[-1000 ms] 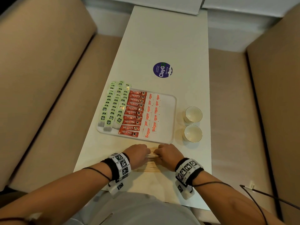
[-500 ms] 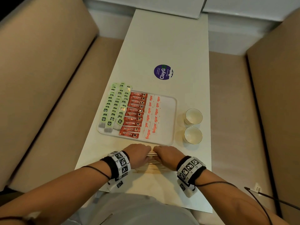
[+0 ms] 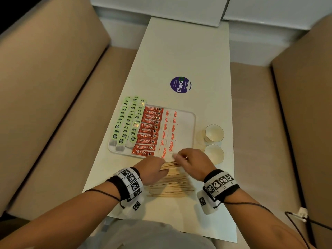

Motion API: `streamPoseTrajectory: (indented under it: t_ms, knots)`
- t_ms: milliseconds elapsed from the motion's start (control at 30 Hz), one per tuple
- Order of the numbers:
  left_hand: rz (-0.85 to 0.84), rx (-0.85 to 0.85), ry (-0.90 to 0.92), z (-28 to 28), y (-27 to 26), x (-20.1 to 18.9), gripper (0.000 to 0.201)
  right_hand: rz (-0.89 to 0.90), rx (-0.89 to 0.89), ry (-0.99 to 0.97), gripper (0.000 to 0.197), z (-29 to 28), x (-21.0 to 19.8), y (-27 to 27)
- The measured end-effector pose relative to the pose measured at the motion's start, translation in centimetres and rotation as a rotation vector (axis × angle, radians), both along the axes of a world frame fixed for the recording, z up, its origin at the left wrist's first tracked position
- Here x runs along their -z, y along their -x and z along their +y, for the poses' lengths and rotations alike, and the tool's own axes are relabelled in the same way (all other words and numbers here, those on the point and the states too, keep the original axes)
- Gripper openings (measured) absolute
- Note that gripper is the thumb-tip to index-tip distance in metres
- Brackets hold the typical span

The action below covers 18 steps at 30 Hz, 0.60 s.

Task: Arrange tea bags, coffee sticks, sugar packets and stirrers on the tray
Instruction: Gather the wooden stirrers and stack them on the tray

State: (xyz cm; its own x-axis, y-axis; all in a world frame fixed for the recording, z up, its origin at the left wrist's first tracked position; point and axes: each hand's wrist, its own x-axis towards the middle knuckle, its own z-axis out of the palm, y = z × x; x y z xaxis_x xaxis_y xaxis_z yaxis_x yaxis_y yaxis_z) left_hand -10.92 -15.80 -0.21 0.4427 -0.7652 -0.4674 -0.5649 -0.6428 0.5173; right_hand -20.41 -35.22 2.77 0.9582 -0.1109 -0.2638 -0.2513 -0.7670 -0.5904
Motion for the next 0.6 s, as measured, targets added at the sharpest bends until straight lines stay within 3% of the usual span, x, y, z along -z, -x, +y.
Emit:
streamPoseTrajectory:
  t_ms: [133, 267, 400, 467, 600]
  knots:
    - [0.001, -0.069, 0.060, -1.0, 0.2, -0.7, 0.038, -0.040, 0.253, -0.208, 0.059, 0.6, -0.3, -0.9]
    - [0.011, -0.097, 0.065, -1.9, 0.6, -1.6, 0.024, -0.040, 0.218, -0.240, 0.049, 1.8, -0.6, -1.2]
    - [-0.001, -0.135, 0.085, -1.7, 0.1, -1.7, 0.027, -0.074, 0.356, -0.211, 0.042, 1.1, -0.6, -1.2]
    - [0.018, -0.142, 0.088, -1.8, 0.1, -1.8, 0.023, -0.050, 0.324, -0.257, 0.037, 1.0, -0.6, -1.0]
    - [0.072, -0.136, 0.133, -1.7, 0.2, -1.8, 0.047, -0.007, 0.258, -0.362, 0.035, 1.2, -0.9, -0.8]
